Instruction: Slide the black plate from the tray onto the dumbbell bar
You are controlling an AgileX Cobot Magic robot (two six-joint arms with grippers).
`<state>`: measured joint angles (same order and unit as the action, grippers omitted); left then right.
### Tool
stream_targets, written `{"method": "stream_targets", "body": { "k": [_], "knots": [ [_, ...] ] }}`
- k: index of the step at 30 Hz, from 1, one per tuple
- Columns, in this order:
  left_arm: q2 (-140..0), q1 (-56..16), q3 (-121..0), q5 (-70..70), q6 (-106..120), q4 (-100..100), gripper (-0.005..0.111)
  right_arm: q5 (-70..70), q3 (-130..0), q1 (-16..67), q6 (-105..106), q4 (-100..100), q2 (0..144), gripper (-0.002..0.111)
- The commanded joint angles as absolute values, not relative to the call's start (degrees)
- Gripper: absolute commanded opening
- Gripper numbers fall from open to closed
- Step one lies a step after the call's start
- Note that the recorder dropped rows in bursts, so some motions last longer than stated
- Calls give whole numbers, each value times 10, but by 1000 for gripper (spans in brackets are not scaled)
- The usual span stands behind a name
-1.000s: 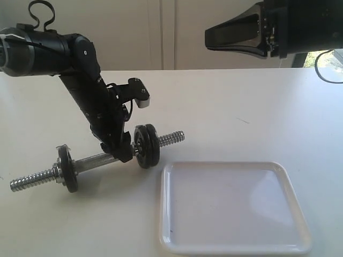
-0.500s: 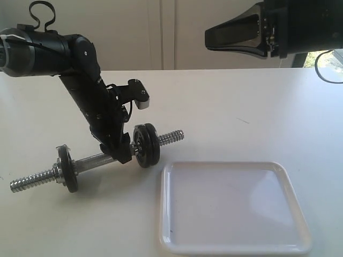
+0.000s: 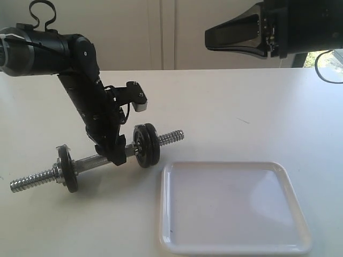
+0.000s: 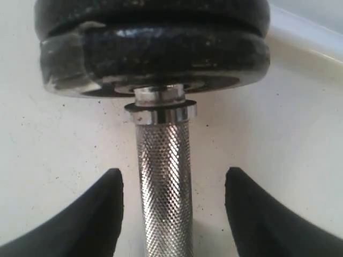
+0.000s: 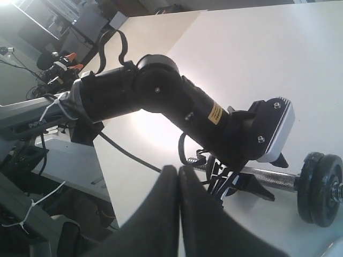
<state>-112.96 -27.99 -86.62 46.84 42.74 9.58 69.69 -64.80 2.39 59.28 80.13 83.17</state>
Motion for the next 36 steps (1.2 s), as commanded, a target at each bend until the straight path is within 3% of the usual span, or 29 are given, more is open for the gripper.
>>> {"method": "stream_targets", "body": {
  "k": [1, 8, 11, 13, 17, 18, 23, 28, 36],
  "knots": [
    [-1115, -280, -868, 481, 419, 97, 61, 700, -645, 22, 597, 801, 828, 0],
    [-1073, -280, -881, 494, 383, 80, 61, 700, -645, 22, 588, 798, 828, 0],
    [-1039, -280, -891, 502, 304, 36, 54, 700, -645, 22, 577, 800, 828, 0],
    [-1016, -280, -894, 516, 251, 0, 44, 700, -645, 22, 576, 797, 826, 0],
    [-967, -280, -894, 538, 222, -10, 3, 700, -645, 22, 567, 767, 807, 0],
    [-954, -280, -894, 541, 220, -10, 0, 700, -645, 22, 565, 760, 801, 0],
    [-847, -280, -869, 565, 104, -53, 0, 689, -642, 22, 473, 591, 707, 0],
    [-718, -280, -791, 550, 68, -71, 0, 617, -605, 23, 487, 567, 601, 0],
    [-648, -280, -791, 550, 45, -71, 0, 618, -605, 23, 461, 570, 589, 0]
  ]
}}
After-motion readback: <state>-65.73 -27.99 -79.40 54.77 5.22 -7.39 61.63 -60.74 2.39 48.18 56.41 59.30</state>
